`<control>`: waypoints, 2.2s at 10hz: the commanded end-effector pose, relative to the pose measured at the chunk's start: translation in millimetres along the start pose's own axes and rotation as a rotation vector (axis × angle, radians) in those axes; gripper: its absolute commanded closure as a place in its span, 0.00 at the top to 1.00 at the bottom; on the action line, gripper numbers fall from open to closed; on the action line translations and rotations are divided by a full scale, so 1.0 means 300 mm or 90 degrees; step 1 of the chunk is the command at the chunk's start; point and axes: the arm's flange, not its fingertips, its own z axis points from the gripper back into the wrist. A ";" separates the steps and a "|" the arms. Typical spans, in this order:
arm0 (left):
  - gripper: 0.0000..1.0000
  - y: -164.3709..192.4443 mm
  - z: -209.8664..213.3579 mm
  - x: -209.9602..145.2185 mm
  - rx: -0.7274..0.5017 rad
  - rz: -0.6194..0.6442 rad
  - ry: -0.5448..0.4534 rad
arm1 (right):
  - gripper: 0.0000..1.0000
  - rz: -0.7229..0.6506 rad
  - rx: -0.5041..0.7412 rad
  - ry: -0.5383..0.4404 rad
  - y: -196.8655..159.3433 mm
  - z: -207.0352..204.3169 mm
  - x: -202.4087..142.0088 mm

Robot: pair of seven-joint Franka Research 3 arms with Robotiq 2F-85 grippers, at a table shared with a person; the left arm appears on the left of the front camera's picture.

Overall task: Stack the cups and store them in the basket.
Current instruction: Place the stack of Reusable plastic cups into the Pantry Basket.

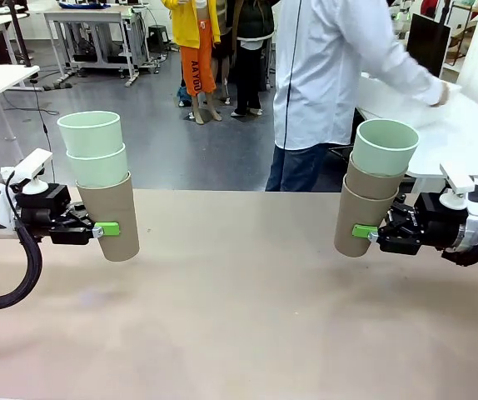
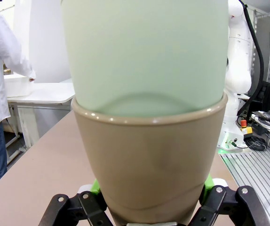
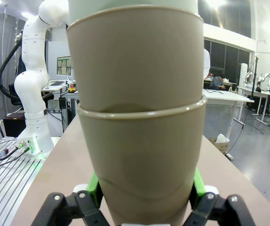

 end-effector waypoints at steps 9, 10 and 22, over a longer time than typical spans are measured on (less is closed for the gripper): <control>0.85 0.000 0.001 0.017 -0.002 -0.005 -0.004 | 0.87 0.007 -0.001 -0.006 -0.002 0.001 0.014; 0.85 0.000 0.001 0.017 -0.002 -0.005 -0.004 | 0.87 0.007 -0.001 -0.006 -0.002 0.001 0.014; 0.85 0.000 0.001 0.017 -0.002 -0.005 -0.004 | 0.87 0.007 -0.001 -0.006 -0.002 0.001 0.014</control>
